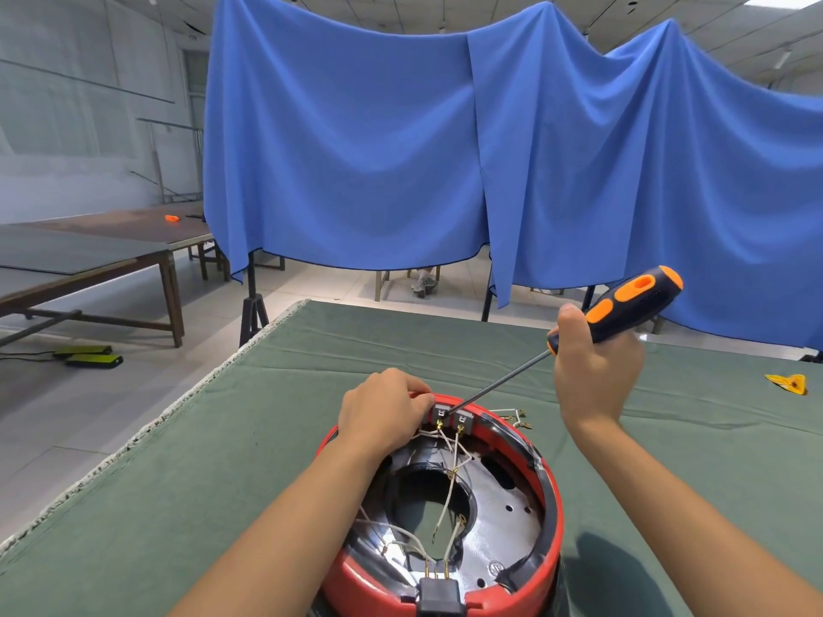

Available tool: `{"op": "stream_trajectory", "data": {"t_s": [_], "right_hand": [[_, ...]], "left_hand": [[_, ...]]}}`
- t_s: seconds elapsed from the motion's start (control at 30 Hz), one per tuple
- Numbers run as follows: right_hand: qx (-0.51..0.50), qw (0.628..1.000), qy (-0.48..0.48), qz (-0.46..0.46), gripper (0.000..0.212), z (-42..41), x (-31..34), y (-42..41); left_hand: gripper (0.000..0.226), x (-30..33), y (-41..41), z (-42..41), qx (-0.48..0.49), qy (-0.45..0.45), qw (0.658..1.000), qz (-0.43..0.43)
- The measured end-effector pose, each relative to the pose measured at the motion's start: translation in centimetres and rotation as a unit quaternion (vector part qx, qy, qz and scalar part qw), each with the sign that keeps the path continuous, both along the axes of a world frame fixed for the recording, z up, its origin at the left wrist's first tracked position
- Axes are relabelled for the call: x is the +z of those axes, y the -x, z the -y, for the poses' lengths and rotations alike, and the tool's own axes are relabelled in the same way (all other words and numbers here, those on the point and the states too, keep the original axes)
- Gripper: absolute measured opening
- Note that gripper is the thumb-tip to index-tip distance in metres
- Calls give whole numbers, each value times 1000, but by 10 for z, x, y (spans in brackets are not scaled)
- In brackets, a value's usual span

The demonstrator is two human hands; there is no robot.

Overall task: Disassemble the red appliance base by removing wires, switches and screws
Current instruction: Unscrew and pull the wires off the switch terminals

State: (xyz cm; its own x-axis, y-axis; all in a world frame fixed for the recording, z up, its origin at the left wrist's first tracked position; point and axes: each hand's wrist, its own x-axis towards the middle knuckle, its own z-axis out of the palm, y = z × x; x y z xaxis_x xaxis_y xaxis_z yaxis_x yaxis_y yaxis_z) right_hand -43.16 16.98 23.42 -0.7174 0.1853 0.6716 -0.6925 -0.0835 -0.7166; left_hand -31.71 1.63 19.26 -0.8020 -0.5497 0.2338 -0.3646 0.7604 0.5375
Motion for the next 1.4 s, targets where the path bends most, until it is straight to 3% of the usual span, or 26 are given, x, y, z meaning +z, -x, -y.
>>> {"op": "stream_trajectory", "data": {"t_s": [0.2,0.47,0.7,0.93,1.07,1.23,1.4], "right_hand": [[-25,993,-31,113,20,3,8,22],[-57,975,-53,209,25,10,8,35],[-21,990,74,118,26,-6,-8,-2],[-6,997,54,50,30,-11,-13,-18],[6,1000,-14,-20,31,-9,-3,-21],[-18,997,-69,17,30,3,17,-6],[-52,988,-62,131,26,9,18,11]], "left_hand": [[16,-1,1,-1,0,-3,1000,-2],[17,-1,-1,1,-3,-9,1000,-4],[17,1,-1,0,-2,-7,1000,-6],[19,0,-1,-1,0,0,1000,-6],[18,0,-1,-1,4,1,1000,-6],[17,-1,0,-3,10,-4,1000,-4],[17,-1,0,-3,8,-9,1000,-13]]}}
